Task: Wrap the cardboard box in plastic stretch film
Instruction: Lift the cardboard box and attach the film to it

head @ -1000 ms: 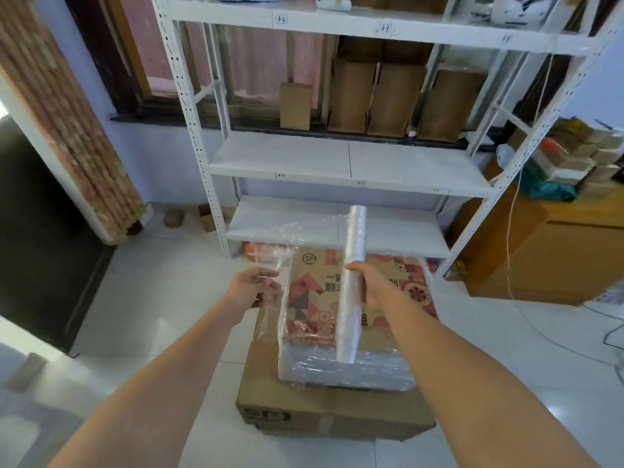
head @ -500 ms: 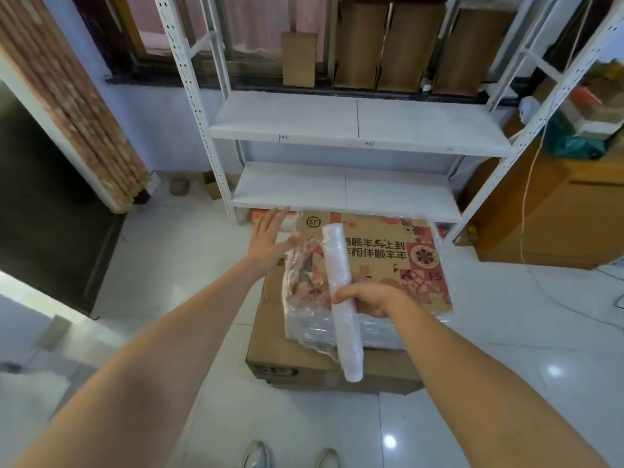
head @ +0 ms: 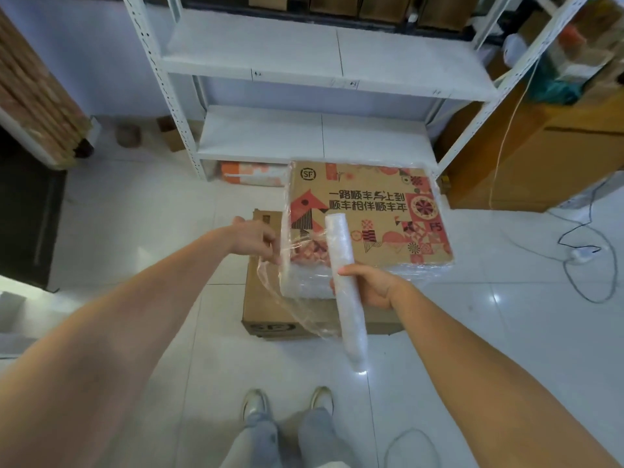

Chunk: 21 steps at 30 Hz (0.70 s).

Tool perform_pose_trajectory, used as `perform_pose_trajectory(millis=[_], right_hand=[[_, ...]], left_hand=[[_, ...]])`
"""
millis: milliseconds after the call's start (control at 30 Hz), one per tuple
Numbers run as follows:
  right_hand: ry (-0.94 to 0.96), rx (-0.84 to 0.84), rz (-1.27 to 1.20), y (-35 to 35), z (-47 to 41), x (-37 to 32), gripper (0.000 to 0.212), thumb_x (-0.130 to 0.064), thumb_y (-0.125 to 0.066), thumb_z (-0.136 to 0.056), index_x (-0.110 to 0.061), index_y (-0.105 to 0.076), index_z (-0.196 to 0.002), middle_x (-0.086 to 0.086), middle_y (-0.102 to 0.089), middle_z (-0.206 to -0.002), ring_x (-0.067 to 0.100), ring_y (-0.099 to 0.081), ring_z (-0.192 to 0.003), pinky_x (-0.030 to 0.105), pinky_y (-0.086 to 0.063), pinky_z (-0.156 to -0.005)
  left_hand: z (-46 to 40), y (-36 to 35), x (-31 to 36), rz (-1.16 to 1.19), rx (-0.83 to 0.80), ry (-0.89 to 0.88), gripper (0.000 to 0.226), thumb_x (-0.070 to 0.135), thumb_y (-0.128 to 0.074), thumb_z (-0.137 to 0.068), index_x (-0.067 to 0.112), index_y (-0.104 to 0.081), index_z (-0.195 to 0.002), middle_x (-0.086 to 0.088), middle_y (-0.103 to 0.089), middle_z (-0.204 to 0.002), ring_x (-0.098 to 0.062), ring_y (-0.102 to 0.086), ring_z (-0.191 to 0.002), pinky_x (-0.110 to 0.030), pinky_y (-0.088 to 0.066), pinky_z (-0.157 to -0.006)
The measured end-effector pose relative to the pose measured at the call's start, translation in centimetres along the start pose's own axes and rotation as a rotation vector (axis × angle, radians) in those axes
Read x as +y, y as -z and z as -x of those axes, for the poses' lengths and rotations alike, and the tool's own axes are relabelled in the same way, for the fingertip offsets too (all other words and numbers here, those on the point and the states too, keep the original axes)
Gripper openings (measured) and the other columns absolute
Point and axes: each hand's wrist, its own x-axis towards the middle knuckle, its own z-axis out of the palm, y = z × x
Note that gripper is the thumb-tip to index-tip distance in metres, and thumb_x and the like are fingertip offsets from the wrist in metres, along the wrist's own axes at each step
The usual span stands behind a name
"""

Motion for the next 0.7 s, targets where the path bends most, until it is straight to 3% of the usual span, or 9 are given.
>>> perform_pose_trajectory(millis=[67,167,267,333,400,467,533,600,700], right_hand=[[0.031,0.023,0.004,-0.9,-0.4,0.8,0.060,-0.014,-0.066,-0.072,-0.014,-0.046,-0.128,0.011,-0.062,-0.098,0.024,-0.061,-0.090,0.039,-0.053,-0.077],[0.094,0.123,0.063,-2.1,-1.1,1.6,0.052,-0.002,-0.066,-0.077,-0.016,-0.047,-0.123,0.013,-0.061,-0.105,0.030,-0.059,-0.099,0.042,-0.055,-0.073],[0.146,0.321,0.174,-2.1,-1.9,2.6,0.042,0.009,-0.066,-0.078,-0.006,-0.050,-0.114,0.013,-0.062,-0.102,0.033,-0.057,-0.108,0.045,-0.052,-0.087],[0.180,0.407,0.166,-1.8,-2.3,3.3,0.042,0.010,-0.066,-0.077,-0.007,-0.050,-0.111,0.011,-0.061,-0.100,0.033,-0.056,-0.108,0.044,-0.049,-0.093],[0.197,0.446,0.162,-1.4,-2.6,4.0,0.047,0.009,-0.070,-0.076,-0.008,-0.050,-0.115,0.009,-0.062,-0.100,0.032,-0.057,-0.106,0.044,-0.050,-0.091],[0.199,0.451,0.157,-1.1,-2.7,4.6,0.043,0.006,-0.072,-0.076,-0.011,-0.053,-0.111,0.008,-0.063,-0.099,0.029,-0.059,-0.102,0.043,-0.051,-0.089],[0.188,0.445,0.151,-0.7,-2.6,5.3,0.033,0.003,-0.072,-0.077,-0.016,-0.058,-0.099,0.006,-0.064,-0.097,0.026,-0.060,-0.098,0.037,-0.051,-0.081],[0.183,0.457,0.169,-0.2,-2.7,6.0,0.026,0.003,-0.071,-0.077,-0.015,-0.060,-0.093,0.005,-0.064,-0.096,0.024,-0.059,-0.097,0.029,-0.048,-0.073],[0.148,0.450,0.165,1.0,-3.1,7.1,0.027,0.005,-0.065,-0.081,-0.008,-0.059,-0.104,0.011,-0.063,-0.107,0.030,-0.057,-0.106,0.039,-0.051,-0.084]], left_hand=[[0.4,0.4,-0.9,-0.228,-0.026,0.030,0.024,0.054,-0.069,-0.076,0.030,-0.068,-0.078,0.011,-0.059,-0.087,-0.012,-0.050,-0.102,-0.038,-0.023,-0.092],[0.6,0.7,-2.6,-0.496,-0.022,0.096,0.031,0.063,-0.065,-0.074,0.034,-0.065,-0.086,0.006,-0.054,-0.107,-0.016,-0.040,-0.108,-0.037,-0.025,-0.091],[0.6,0.7,-4.8,-0.534,0.019,0.143,0.036,0.065,-0.066,-0.071,0.033,-0.063,-0.088,0.009,-0.054,-0.113,-0.016,-0.038,-0.109,-0.038,-0.024,-0.089],[0.9,0.5,-6.1,-0.391,0.054,0.126,0.030,0.063,-0.067,-0.073,0.033,-0.066,-0.079,0.017,-0.052,-0.113,-0.014,-0.038,-0.113,-0.040,-0.021,-0.096],[1.2,0.0,-7.0,0.027,0.057,0.102,0.025,0.047,-0.075,-0.075,0.023,-0.070,-0.079,0.013,-0.059,-0.107,-0.013,-0.047,-0.109,-0.038,-0.027,-0.099],[1.7,-0.9,-7.1,0.437,0.035,0.088,0.028,0.026,-0.080,-0.075,0.003,-0.068,-0.086,0.000,-0.064,-0.088,-0.017,-0.058,-0.089,-0.034,-0.040,-0.087],[1.9,-2.3,-7.2,0.591,0.052,0.099,0.020,0.014,-0.076,-0.079,-0.001,-0.064,-0.086,-0.005,-0.066,-0.078,-0.015,-0.062,-0.073,-0.036,-0.047,-0.080],[1.8,-3.7,-7.4,0.700,0.063,0.115,0.014,0.009,-0.074,-0.081,0.002,-0.062,-0.084,-0.010,-0.068,-0.079,-0.015,-0.065,-0.068,-0.039,-0.052,-0.084],[1.7,-5.7,-7.6,0.822,0.064,0.145,0.009,0.008,-0.071,-0.083,0.009,-0.062,-0.082,-0.009,-0.070,-0.082,-0.014,-0.065,-0.068,-0.035,-0.053,-0.084]])
